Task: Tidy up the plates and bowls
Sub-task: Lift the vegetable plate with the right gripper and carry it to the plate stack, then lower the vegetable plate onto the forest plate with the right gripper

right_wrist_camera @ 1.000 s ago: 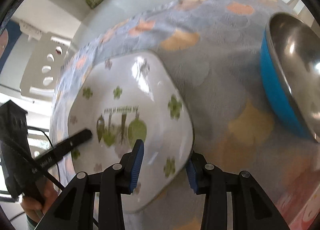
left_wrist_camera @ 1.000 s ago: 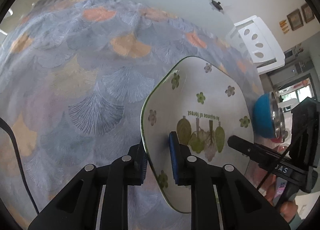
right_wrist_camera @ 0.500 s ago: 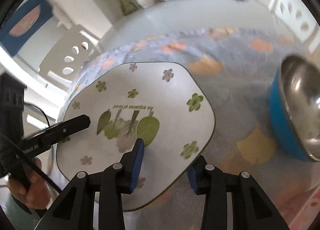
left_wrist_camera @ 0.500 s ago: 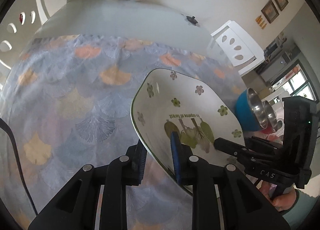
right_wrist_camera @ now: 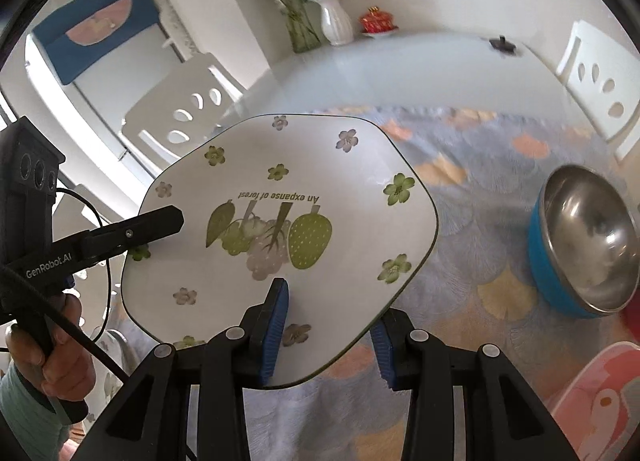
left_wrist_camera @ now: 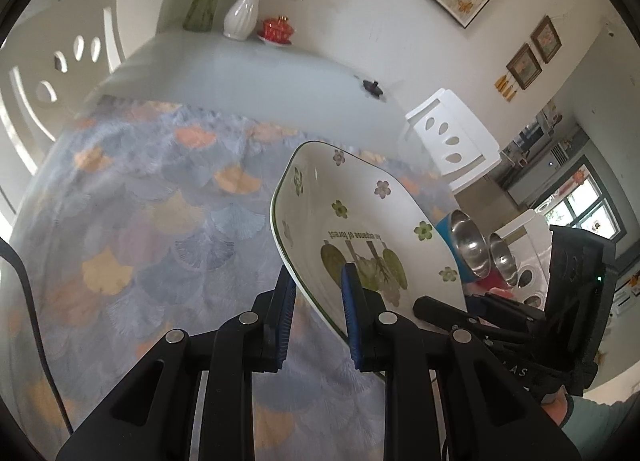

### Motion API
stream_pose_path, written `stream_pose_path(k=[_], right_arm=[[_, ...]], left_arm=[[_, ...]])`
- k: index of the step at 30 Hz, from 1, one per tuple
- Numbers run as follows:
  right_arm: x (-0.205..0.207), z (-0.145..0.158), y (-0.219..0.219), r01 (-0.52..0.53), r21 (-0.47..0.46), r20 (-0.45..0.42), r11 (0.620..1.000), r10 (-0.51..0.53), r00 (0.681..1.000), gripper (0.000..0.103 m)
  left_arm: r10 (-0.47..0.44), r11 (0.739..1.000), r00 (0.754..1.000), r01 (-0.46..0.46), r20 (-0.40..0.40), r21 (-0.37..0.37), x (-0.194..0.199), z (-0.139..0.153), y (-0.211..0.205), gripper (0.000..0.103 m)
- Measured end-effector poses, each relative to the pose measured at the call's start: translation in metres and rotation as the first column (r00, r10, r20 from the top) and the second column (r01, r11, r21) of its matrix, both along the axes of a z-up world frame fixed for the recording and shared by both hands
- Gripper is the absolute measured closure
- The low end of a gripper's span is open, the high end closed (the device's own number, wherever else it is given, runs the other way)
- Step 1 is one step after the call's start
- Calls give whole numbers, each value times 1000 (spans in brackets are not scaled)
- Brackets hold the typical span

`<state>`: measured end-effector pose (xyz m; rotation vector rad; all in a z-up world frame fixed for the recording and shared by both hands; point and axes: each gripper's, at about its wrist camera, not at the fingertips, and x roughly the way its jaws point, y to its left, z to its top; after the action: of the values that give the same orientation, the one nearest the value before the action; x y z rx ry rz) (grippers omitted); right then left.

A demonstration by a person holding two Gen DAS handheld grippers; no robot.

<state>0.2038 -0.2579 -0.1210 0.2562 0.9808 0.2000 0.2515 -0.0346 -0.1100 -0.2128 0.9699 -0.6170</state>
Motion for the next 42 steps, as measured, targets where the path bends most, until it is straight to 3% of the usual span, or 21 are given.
stream_pose_path(k=[16, 26, 30, 42], right_arm=[[-51, 33, 24, -95, 13, 68, 995, 94, 993, 65], [-84, 50, 52, -189, -61, 135, 980, 195, 971, 65], [-98, 52, 68, -241, -41, 146, 970, 245, 958, 65], [-138, 31, 147, -432, 16, 94, 902, 428, 899, 65]], left_arm=[[89, 996, 992, -86, 86, -39, -75, 37, 36, 84], [184, 982, 976, -178, 116, -58, -126, 46, 63, 84], [237, 970, 964, -229, 117, -77, -150, 50, 84, 84], [412, 911, 908, -411, 80, -26, -235, 36, 157, 84]])
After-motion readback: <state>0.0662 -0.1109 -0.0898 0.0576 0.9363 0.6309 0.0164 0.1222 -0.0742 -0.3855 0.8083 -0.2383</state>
